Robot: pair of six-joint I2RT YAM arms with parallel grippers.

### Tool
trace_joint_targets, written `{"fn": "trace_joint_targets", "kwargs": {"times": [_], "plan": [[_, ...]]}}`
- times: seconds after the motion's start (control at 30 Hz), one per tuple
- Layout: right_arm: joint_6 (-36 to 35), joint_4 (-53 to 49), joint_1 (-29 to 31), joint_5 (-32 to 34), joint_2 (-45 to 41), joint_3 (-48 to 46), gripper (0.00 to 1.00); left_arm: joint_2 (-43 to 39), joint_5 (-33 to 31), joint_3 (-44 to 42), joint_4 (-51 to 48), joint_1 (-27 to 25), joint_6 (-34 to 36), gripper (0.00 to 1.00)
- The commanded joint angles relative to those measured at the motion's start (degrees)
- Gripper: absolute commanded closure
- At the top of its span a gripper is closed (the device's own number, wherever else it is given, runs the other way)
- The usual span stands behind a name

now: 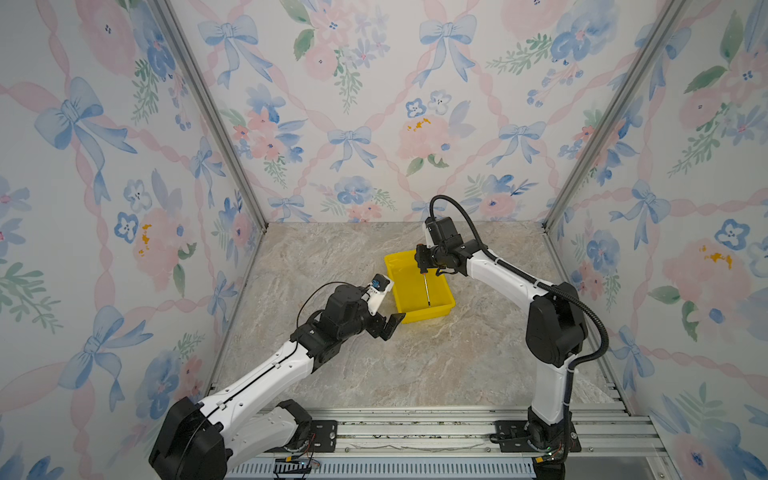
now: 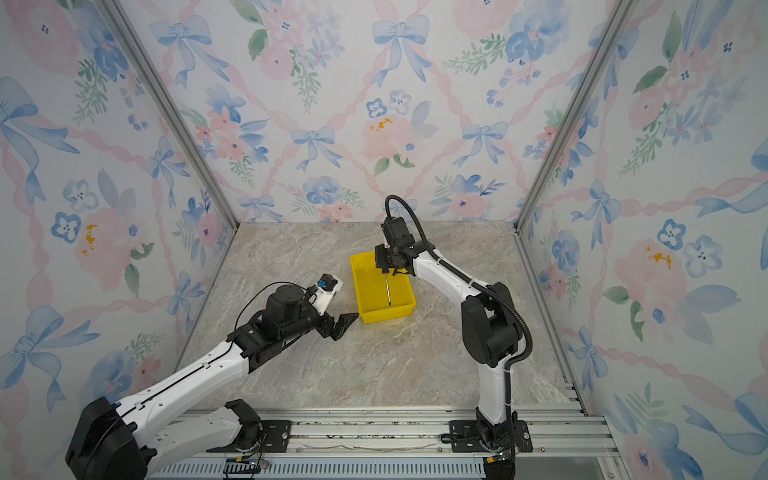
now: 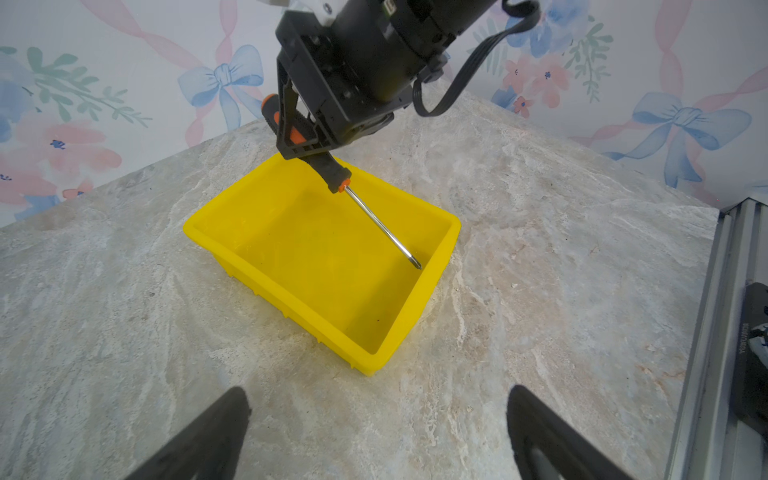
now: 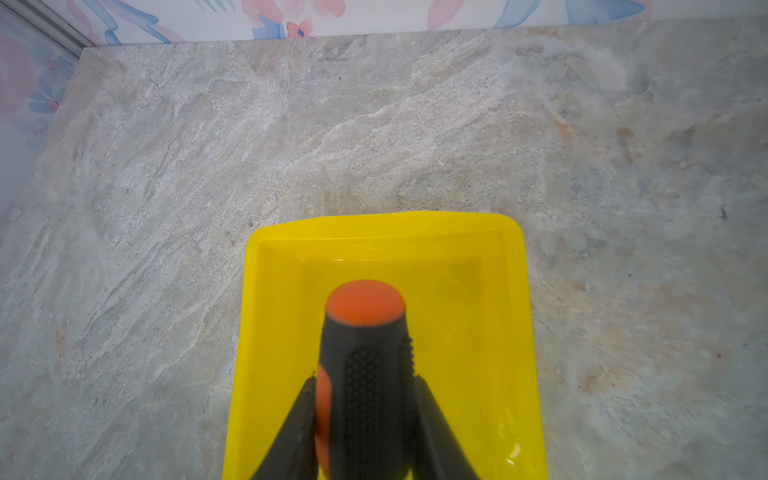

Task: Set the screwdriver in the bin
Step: 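Lift the screwdriver with the right gripper and carry it over the yellow bin, then lower the held screwdriver into the yellow bin with the right gripper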

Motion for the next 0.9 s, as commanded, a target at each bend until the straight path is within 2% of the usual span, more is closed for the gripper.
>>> {"fn": "trace_joint_targets", "kwargs": {"times": [0.0, 0.87], "plan": [[1.3, 1.4, -0.9, -0.8, 2.0, 3.2, 1.00, -0.2, -0.9, -0.8, 0.9, -0.4, -1.7, 0.02], [1.9, 0.1, 0.0, -1.3, 13.7, 6.4, 1.00, 1.6, -2.4, -2.1, 3.3, -0.4, -2.8, 0.03]]}}
